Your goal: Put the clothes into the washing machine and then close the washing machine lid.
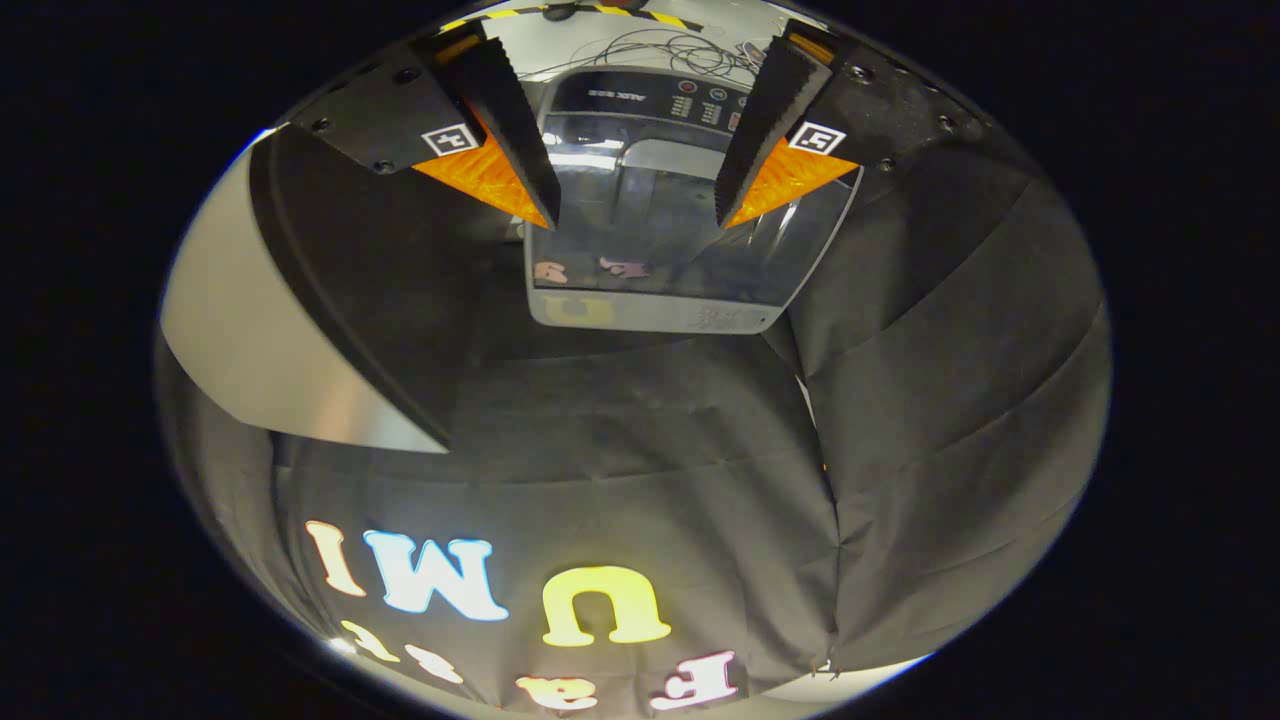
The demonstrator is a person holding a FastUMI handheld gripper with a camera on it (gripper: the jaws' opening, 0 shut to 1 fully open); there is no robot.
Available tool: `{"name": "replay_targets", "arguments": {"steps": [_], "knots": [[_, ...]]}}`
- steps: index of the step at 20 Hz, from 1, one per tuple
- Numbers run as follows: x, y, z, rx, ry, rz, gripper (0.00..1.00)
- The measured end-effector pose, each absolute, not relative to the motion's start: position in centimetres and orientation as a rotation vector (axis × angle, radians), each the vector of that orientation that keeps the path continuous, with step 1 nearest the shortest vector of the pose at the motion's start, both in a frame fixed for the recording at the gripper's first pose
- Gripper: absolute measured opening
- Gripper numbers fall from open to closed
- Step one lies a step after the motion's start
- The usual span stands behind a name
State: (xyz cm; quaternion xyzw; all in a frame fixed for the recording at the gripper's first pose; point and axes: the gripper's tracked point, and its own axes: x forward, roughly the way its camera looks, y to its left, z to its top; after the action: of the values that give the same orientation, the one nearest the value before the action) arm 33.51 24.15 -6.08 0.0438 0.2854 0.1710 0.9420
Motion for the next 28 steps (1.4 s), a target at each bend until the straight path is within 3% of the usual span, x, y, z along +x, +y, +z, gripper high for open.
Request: {"name": "replay_targets", "arguments": {"steps": [14, 28], "knots": [[18.3, 7.8, -0.1, 0.066, 0.255, 0.475, 0.96], [11.1, -10.2, -1.4, 0.105, 0.101, 0.225, 0.96]]}}
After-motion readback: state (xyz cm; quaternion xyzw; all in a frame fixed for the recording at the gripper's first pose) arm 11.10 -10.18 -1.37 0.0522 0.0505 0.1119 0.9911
